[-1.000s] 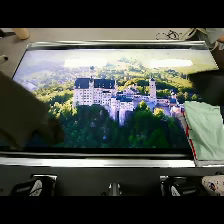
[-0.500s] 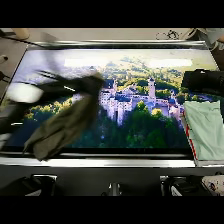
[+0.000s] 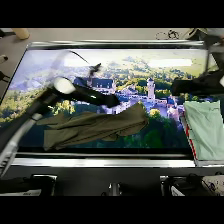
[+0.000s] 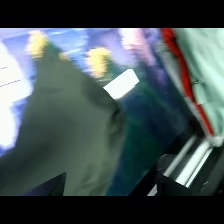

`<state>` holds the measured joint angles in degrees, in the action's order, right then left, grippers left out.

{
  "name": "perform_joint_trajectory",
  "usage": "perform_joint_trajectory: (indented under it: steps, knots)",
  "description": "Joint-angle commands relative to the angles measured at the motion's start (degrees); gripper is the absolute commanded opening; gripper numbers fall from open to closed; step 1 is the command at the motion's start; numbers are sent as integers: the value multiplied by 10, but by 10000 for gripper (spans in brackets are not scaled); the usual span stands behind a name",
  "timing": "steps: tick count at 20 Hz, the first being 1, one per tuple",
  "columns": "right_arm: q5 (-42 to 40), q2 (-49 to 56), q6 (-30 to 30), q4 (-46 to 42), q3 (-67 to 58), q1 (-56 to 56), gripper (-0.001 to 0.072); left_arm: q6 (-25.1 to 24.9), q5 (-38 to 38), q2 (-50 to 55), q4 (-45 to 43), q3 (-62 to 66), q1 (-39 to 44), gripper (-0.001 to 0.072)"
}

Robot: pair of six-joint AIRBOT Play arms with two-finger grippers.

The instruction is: Fold the shirts.

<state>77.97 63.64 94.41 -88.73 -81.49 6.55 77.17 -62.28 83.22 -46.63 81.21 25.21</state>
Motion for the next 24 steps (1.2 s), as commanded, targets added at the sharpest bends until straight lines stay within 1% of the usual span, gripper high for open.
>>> perform_joint_trajectory:
  steps: [1, 2, 3, 6, 9, 13, 14, 16, 17, 20, 21, 22, 23, 24]
  knots:
    - [68, 103, -63, 95, 16, 0, 668, 63, -211, -83, -216, -17, -134, 684]
    - [68, 129, -74, 117, 22, 0, 668, 69, -223, -116, -250, -54, -157, 684]
    - [68, 158, -84, 136, 23, 0, 667, 69, -222, -156, -260, -106, -177, 684]
    - [42, 226, -90, 152, 23, 0, 667, 69, -181, -250, -260, -277, -202, 685]
    - [42, 271, -90, 150, 23, 0, 667, 68, -158, -266, -267, -376, -196, 684]
    - [38, 295, -90, 127, 23, 0, 671, 56, -107, -263, -286, -426, -187, 683]
    - [34, 302, -90, 127, 23, 0, 685, 52, -90, -258, -296, -432, -186, 683]
    - [32, 323, -90, 136, 23, 0, 688, 47, -50, -244, -307, -442, -186, 680]
    - [32, 334, -91, 144, 23, 0, 689, 47, -35, -234, -308, -444, -186, 663]
    - [25, 348, -97, 146, 23, 0, 686, 47, -10, -223, -310, -441, -186, 653]
    - [15, 348, -96, 147, 23, 0, 682, 46, -7, -222, -313, -442, -186, 578]
    - [4, 350, -95, 148, 23, 0, 641, 43, -7, -218, -315, -442, -186, 407]
    - [-3, 353, -90, 151, 23, 0, 554, 43, -8, -215, -314, -442, -186, 149]
    - [-4, 358, -85, 157, 23, 0, 463, 41, -12, -217, -310, -441, -186, 30]
